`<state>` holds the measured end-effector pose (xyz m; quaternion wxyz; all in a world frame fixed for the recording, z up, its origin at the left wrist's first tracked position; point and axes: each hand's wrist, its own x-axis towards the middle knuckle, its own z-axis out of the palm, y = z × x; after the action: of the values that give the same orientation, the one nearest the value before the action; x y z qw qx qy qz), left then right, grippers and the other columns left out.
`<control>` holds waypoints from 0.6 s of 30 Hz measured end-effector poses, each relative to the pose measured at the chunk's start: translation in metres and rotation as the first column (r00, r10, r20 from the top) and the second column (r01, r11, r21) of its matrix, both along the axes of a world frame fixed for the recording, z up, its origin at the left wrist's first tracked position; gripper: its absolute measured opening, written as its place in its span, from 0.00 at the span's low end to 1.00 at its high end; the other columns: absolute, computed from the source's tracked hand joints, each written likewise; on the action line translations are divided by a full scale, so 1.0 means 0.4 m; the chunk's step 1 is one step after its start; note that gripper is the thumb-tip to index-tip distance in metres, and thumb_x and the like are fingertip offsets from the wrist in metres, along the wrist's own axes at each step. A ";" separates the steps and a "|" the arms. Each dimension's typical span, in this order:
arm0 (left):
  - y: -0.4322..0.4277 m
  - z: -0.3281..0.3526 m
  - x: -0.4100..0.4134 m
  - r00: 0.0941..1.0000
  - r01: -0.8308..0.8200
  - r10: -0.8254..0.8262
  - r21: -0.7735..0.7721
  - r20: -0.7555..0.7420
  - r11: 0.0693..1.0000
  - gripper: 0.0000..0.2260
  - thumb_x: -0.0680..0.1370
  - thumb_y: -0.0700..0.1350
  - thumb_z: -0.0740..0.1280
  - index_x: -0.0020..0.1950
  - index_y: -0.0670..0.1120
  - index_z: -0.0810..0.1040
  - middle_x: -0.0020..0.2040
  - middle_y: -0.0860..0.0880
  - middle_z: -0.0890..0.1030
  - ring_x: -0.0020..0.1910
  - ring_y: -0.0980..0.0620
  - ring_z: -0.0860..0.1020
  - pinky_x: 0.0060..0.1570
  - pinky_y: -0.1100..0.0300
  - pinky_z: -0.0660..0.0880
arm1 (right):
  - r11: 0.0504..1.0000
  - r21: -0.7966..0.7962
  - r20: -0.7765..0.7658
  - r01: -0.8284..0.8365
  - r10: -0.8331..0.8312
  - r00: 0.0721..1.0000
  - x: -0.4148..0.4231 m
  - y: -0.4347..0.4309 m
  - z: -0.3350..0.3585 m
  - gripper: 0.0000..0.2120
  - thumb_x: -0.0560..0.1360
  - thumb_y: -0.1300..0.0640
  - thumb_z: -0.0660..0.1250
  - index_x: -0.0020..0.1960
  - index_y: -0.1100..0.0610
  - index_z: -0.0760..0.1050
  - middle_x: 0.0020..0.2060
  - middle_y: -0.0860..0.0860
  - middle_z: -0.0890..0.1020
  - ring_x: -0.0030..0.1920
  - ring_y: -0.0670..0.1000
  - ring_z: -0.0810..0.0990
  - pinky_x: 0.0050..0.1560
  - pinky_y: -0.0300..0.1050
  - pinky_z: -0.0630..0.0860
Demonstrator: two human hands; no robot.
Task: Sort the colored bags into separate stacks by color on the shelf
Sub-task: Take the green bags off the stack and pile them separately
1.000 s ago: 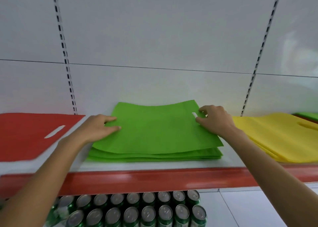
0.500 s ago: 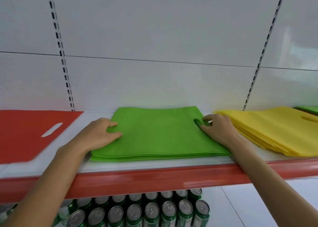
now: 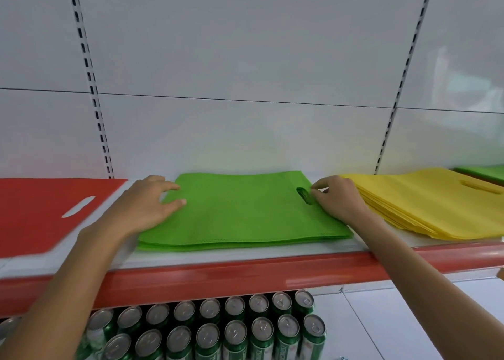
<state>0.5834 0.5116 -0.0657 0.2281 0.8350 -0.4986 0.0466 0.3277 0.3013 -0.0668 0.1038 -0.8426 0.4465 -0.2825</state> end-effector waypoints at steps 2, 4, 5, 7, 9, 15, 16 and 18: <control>-0.001 0.021 -0.027 0.999 0.032 -0.031 -0.057 0.011 0.998 0.20 0.76 0.51 0.66 0.67 0.47 0.73 0.69 0.45 0.70 0.69 0.48 0.67 0.66 0.60 0.60 | 1.000 0.014 -0.019 -0.013 0.013 1.000 -0.020 -0.003 0.032 0.14 0.78 0.58 0.59 0.40 0.61 0.80 0.38 0.57 0.81 0.41 0.57 0.78 0.39 0.45 0.73; -0.011 0.041 -0.064 0.998 0.059 -0.057 -0.086 0.024 0.995 0.21 0.76 0.51 0.66 0.68 0.47 0.72 0.69 0.46 0.71 0.68 0.49 0.68 0.66 0.60 0.60 | 1.000 -0.002 0.005 -0.029 0.029 1.000 -0.052 -0.014 0.070 0.14 0.78 0.57 0.60 0.37 0.59 0.77 0.35 0.55 0.78 0.40 0.55 0.75 0.38 0.43 0.70; -0.020 0.050 -0.085 0.997 0.073 -0.070 -0.092 0.034 0.993 0.22 0.76 0.51 0.66 0.68 0.48 0.71 0.69 0.46 0.71 0.68 0.49 0.68 0.66 0.61 0.61 | 0.999 -0.022 0.020 -0.037 0.037 0.999 -0.075 -0.023 0.087 0.11 0.78 0.56 0.61 0.45 0.58 0.80 0.42 0.54 0.81 0.47 0.55 0.77 0.45 0.43 0.72; -0.045 0.062 -0.135 0.994 0.102 -0.099 -0.093 0.036 0.990 0.23 0.76 0.51 0.66 0.70 0.48 0.69 0.69 0.46 0.71 0.68 0.49 0.68 0.66 0.61 0.61 | 0.998 -0.056 0.040 0.001 0.001 0.999 -0.131 -0.043 0.110 0.14 0.77 0.54 0.64 0.60 0.58 0.78 0.55 0.54 0.81 0.58 0.54 0.77 0.58 0.43 0.70; -0.084 0.068 -0.199 0.991 0.129 -0.126 -0.092 0.035 0.987 0.24 0.76 0.51 0.66 0.70 0.49 0.69 0.69 0.46 0.71 0.68 0.49 0.69 0.66 0.61 0.61 | 0.996 -0.080 0.068 0.042 -0.036 0.997 -0.212 -0.071 0.122 0.16 0.76 0.54 0.65 0.62 0.57 0.77 0.57 0.54 0.80 0.59 0.54 0.76 0.61 0.45 0.69; -0.212 0.070 -0.432 0.979 0.203 -0.202 -0.157 0.018 0.967 0.22 0.75 0.52 0.66 0.68 0.48 0.71 0.65 0.48 0.75 0.64 0.50 0.72 0.63 0.60 0.64 | 0.984 -0.125 0.117 0.124 -0.109 0.987 -0.502 -0.188 0.114 0.15 0.75 0.58 0.68 0.61 0.58 0.77 0.55 0.55 0.81 0.55 0.54 0.79 0.59 0.49 0.73; -0.238 0.066 -0.484 0.977 0.211 -0.211 -0.177 0.015 0.961 0.21 0.75 0.51 0.67 0.67 0.48 0.72 0.63 0.48 0.76 0.63 0.51 0.73 0.61 0.62 0.65 | 0.984 -0.126 0.122 0.129 -0.113 0.986 -0.554 -0.213 0.107 0.16 0.74 0.58 0.68 0.61 0.58 0.77 0.54 0.55 0.81 0.54 0.54 0.79 0.59 0.49 0.73; -0.292 0.054 -0.584 0.971 0.237 -0.238 -0.195 0.015 0.952 0.20 0.75 0.49 0.67 0.66 0.47 0.73 0.62 0.48 0.77 0.62 0.51 0.74 0.58 0.63 0.65 | 0.984 -0.135 0.101 0.116 -0.102 0.990 -0.648 -0.259 0.094 0.15 0.73 0.59 0.69 0.60 0.59 0.78 0.53 0.56 0.82 0.53 0.54 0.79 0.58 0.48 0.74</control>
<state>0.3498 0.3949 -0.0441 0.3152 0.7428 -0.5873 0.0637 0.0687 0.1977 -0.0293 0.0493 -0.8079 0.4656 -0.3579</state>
